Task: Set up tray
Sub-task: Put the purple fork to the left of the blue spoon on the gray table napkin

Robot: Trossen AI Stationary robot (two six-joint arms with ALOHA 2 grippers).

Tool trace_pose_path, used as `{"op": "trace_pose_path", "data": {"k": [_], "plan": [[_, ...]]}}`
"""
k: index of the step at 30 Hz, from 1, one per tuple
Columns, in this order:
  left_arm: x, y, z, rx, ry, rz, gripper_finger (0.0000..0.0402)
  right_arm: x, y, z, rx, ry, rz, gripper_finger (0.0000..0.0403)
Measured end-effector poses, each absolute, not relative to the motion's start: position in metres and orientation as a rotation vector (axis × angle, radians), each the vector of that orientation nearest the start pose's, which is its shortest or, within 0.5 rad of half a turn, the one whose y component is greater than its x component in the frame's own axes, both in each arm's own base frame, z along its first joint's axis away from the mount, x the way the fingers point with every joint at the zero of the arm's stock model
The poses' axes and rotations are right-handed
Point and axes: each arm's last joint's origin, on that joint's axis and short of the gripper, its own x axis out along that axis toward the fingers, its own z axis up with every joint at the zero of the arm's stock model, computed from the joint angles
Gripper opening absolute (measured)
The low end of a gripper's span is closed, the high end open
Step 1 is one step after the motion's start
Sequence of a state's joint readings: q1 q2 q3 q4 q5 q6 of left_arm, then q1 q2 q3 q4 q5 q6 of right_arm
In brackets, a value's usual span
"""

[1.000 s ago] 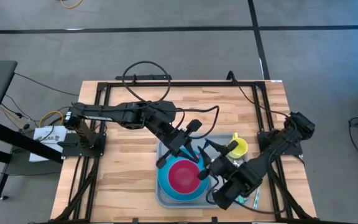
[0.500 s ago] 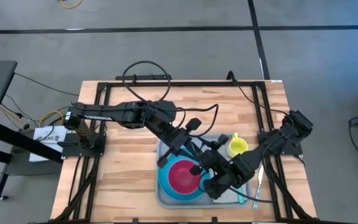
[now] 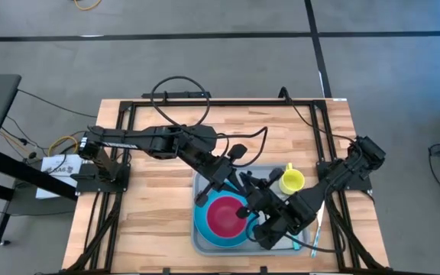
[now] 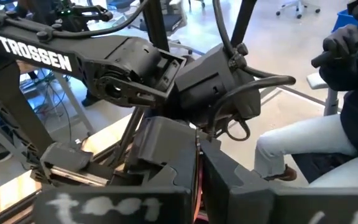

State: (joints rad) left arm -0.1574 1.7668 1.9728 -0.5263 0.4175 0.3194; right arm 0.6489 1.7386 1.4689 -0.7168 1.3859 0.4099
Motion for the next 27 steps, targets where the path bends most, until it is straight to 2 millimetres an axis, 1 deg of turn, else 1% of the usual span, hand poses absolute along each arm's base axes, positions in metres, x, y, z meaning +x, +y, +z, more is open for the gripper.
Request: {"op": "trace_pose_path", "data": {"k": [2, 11, 22, 24, 27], "plan": [[0.382, -0.072, 0.442, 0.264, 0.229, -0.609, 0.0000, 0.301, 0.193, 0.295, -0.473, 0.373, -0.750, 0.0004], [0.382, -0.072, 0.441, 0.264, 0.238, -0.605, 0.0000, 0.301, 0.194, 0.295, -0.465, 0.385, -0.731, 0.0001], [0.380, -0.073, 0.439, 0.259, 0.257, -0.626, 0.0000, 0.294, 0.205, 0.295, -0.466, 0.379, -0.690, 0.0000], [0.380, -0.074, 0.439, 0.257, 0.258, -0.630, 0.0004, 0.293, 0.206, 0.295, -0.465, 0.377, -0.685, 0.0000], [0.380, -0.074, 0.437, 0.253, 0.286, -0.597, 0.0021, 0.293, 0.208, 0.295, -0.461, 0.371, -0.683, 0.0000]]}}
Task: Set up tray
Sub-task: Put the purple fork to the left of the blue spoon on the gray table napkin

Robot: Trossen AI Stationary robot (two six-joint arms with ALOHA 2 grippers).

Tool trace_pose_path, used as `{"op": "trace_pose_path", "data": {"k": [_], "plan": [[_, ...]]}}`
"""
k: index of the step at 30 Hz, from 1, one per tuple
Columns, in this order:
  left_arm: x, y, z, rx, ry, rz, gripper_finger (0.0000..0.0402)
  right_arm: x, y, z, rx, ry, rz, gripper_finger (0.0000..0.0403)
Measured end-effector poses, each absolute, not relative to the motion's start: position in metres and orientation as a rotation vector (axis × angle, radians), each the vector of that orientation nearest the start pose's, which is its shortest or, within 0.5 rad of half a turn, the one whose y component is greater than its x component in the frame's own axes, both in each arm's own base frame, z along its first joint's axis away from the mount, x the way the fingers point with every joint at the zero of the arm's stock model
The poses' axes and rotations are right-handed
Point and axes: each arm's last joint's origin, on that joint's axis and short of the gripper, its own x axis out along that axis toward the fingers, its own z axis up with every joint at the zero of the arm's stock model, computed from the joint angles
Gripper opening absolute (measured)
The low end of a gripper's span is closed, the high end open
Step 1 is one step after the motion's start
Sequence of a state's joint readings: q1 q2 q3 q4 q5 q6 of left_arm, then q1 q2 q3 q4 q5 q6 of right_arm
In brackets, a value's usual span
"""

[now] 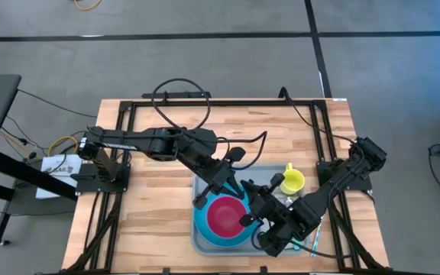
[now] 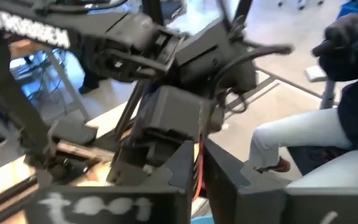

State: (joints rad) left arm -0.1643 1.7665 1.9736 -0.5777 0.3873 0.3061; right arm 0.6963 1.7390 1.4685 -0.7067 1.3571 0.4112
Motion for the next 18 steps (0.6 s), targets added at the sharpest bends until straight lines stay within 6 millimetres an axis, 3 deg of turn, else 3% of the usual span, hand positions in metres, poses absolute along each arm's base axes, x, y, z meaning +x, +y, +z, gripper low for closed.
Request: {"op": "trace_pose_path", "data": {"k": [9, 18], "plan": [[0.378, -0.081, 0.434, 0.266, 0.326, -0.561, 0.0089, 0.287, 0.216, 0.295, -0.428, 0.351, -0.661, 0.0000], [0.375, -0.088, 0.436, 0.327, 0.340, -0.429, 0.0108, 0.271, 0.234, 0.294, -0.387, 0.331, -0.595, 0.0000]]}}
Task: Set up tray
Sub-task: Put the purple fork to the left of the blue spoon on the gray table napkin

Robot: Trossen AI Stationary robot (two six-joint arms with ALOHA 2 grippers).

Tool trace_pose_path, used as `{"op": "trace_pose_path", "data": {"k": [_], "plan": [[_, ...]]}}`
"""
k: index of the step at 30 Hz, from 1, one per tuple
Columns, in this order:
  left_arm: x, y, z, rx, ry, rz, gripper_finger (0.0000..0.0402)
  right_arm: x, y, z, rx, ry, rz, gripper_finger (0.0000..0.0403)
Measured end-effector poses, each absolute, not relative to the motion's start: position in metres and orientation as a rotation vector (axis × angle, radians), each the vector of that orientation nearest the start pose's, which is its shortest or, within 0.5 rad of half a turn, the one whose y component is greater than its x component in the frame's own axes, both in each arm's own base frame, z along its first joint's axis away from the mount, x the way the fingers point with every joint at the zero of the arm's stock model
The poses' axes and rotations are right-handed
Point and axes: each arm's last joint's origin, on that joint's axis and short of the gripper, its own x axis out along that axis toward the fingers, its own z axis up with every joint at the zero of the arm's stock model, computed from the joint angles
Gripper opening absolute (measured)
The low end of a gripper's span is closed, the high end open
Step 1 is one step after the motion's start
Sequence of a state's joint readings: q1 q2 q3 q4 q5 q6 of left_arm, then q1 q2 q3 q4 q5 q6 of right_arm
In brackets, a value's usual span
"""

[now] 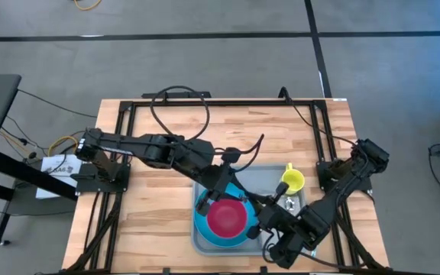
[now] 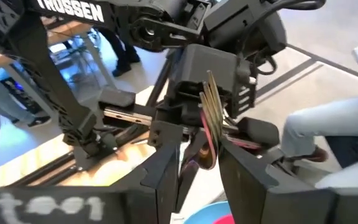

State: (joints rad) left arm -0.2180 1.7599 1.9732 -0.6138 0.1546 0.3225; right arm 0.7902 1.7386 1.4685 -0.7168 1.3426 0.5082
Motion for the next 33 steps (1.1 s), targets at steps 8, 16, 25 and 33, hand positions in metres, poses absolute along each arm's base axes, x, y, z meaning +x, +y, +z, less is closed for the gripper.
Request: {"op": "trace_pose_path", "data": {"k": [8, 16, 25, 33], "plan": [[0.373, -0.091, 0.433, 0.283, 0.366, -0.493, 0.0108, 0.255, 0.236, 0.287, -0.286, 0.337, -0.589, 0.0001], [0.367, -0.087, 0.433, 0.329, 0.427, -0.374, 0.0108, 0.253, 0.239, 0.286, -0.223, 0.376, -0.547, 0.0001], [0.342, -0.077, 0.461, 0.368, 0.367, -0.173, 0.0107, 0.241, 0.235, 0.274, 0.052, 0.631, -0.506, 0.0000], [0.335, -0.071, 0.460, 0.404, 0.430, -0.126, 0.0107, 0.228, 0.214, 0.260, 0.581, 1.221, -0.772, 0.0000]]}}
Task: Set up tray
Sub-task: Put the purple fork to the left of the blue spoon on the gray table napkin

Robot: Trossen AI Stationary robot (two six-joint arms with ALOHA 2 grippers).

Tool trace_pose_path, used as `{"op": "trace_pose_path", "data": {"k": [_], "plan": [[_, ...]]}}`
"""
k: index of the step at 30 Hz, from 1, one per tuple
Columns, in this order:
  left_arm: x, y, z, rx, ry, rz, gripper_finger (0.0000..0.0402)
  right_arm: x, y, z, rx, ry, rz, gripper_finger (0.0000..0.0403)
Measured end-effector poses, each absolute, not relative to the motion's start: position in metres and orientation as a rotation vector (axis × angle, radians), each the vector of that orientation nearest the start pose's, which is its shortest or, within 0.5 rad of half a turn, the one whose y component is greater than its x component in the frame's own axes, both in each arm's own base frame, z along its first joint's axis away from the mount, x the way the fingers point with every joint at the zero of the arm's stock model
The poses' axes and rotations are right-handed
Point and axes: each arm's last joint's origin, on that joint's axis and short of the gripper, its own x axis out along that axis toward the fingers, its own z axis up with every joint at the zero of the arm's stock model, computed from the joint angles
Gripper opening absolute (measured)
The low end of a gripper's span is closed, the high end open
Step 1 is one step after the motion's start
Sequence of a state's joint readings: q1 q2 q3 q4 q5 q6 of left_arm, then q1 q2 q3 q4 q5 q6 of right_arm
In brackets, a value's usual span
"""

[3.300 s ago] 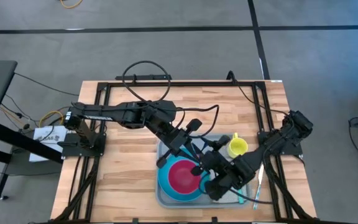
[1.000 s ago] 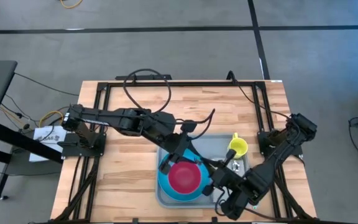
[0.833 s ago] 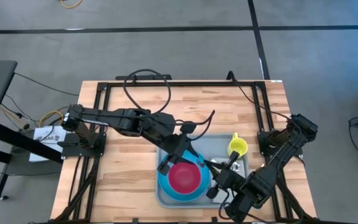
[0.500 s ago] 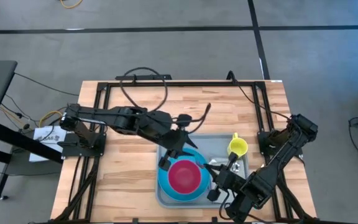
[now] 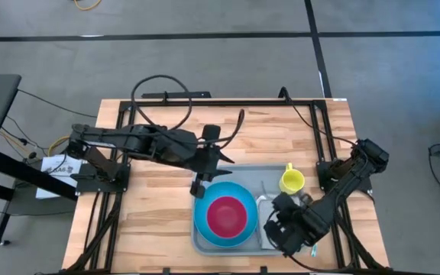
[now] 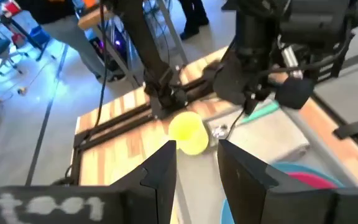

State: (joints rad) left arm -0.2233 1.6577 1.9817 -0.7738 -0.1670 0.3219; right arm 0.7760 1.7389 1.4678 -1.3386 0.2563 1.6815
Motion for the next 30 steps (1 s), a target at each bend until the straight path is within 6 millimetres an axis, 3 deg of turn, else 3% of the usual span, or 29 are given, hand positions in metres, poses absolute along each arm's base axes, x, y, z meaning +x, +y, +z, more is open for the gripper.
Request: {"op": "trace_pose_path", "data": {"k": [8, 18, 30], "plan": [[0.336, -0.067, 0.448, 0.417, 0.502, -0.122, 0.0107, 0.227, 0.223, 0.235, 0.881, 1.228, -0.978, 0.0000], [0.338, -0.066, 0.441, 0.503, 0.559, -0.150, 0.0107, 0.238, 0.250, 0.175, 0.767, 1.431, -1.084, 0.0000], [0.341, -0.058, 0.441, 0.491, 0.555, -0.124, 0.0107, 0.245, 0.255, 0.171, 0.541, 1.501, -1.253, 0.0000]]}}
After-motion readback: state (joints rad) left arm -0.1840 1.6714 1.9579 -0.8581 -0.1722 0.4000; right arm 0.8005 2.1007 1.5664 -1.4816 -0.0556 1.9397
